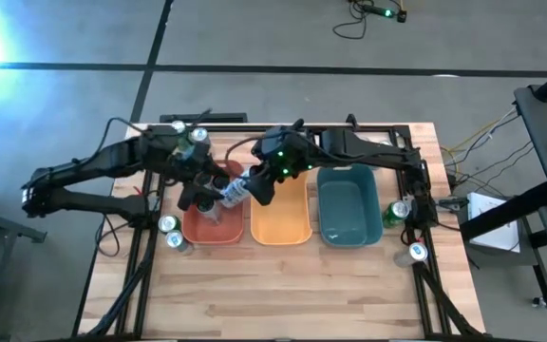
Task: Sort soda cans
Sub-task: Put the white soda can into the orange bin
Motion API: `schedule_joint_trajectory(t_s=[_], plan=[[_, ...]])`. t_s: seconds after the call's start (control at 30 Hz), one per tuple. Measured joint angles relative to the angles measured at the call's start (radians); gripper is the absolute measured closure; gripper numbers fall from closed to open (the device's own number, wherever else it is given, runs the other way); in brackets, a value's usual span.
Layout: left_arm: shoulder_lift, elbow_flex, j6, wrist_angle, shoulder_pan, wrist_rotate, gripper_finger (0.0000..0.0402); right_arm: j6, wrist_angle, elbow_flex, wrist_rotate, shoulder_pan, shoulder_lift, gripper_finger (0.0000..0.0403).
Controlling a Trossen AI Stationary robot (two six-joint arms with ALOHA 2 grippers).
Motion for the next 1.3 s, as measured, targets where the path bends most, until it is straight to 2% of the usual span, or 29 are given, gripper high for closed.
schedule_joint_trajectory(t_s=[0.1, 0.37, 0.53, 0.6, 0.73, 1.03, 1.17, 1.3], plan=[[0.028, 0.0, 0.002, 0.015, 0.001, 0.008, 0.0075, -0.02, -0.011, 0.0, -0.003, 0.017, 0.0, 0.015], [0.098, 0.0, 0.013, 0.088, -0.001, 0.16, 0.0075, -0.037, -0.01, 0.001, -0.014, 0.029, 0.002, 0.015], [0.148, 0.0, 0.026, 0.09, -0.003, 0.157, 0.0075, -0.054, -0.001, 0.001, -0.012, 0.03, 0.003, 0.015], [0.176, 0.0, 0.003, 0.112, -0.003, 0.132, 0.0075, -0.062, 0.003, 0.001, -0.012, 0.03, 0.003, 0.015], [0.221, 0.0, -0.031, 0.153, -0.003, 0.146, 0.0083, -0.068, -0.017, 0.001, -0.008, 0.029, 0.003, 0.015], [0.22, 0.0, -0.03, 0.179, -0.004, 0.166, 0.0166, -0.052, -0.013, 0.001, -0.009, 0.03, 0.003, 0.015], [0.217, -0.001, -0.018, 0.176, -0.003, 0.163, 0.0165, -0.053, -0.013, 0.001, -0.008, 0.03, 0.003, 0.015], [0.213, -0.001, -0.017, 0.177, -0.005, 0.17, 0.014, -0.053, -0.01, 0.001, -0.007, 0.03, 0.003, 0.015]])
